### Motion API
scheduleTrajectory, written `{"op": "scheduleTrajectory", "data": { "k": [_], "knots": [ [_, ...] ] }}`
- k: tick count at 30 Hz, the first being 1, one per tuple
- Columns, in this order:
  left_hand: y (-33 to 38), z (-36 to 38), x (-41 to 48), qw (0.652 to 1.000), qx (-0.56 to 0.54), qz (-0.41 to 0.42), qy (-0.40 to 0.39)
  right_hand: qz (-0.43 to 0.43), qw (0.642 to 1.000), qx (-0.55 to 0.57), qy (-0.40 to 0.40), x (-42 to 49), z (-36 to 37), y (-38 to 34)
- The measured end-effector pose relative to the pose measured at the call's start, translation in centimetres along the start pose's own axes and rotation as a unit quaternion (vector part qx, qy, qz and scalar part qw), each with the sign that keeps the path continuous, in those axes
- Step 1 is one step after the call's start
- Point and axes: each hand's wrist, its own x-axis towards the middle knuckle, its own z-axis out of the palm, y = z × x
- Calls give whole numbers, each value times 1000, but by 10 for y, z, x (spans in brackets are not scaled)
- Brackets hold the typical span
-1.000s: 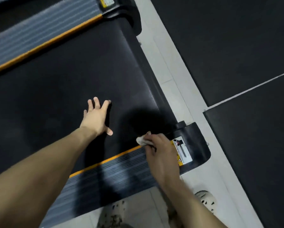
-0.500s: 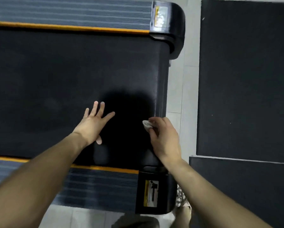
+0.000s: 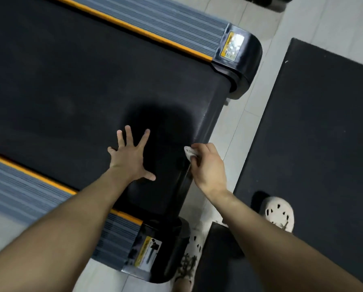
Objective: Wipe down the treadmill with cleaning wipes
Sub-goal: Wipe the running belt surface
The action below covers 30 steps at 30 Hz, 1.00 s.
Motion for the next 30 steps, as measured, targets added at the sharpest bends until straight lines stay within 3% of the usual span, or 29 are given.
{"op": "scheduleTrajectory", "data": {
  "k": [5,8,12,15,23,26,30],
  "knots": [
    [31,7,-12,993,-47,-103,40,-81,995,-55,-22,47,-31,17],
    [51,19,-28,973,-145,-164,70,-138,986,-92,-30,99,-53,21],
    [67,21,-20,952,-236,-196,-22,-225,966,-125,-10,178,-76,20],
    [77,23,-17,939,-245,-241,-12,-296,946,-132,-5,229,-89,23],
    [79,32,-15,924,-285,-253,8,-394,916,-75,-2,282,-69,52],
    [75,37,-13,926,-284,-248,18,-422,900,-107,16,289,-70,50],
    [75,43,-16,919,-301,-249,62,-391,917,-70,23,272,-56,48]
  ]
}}
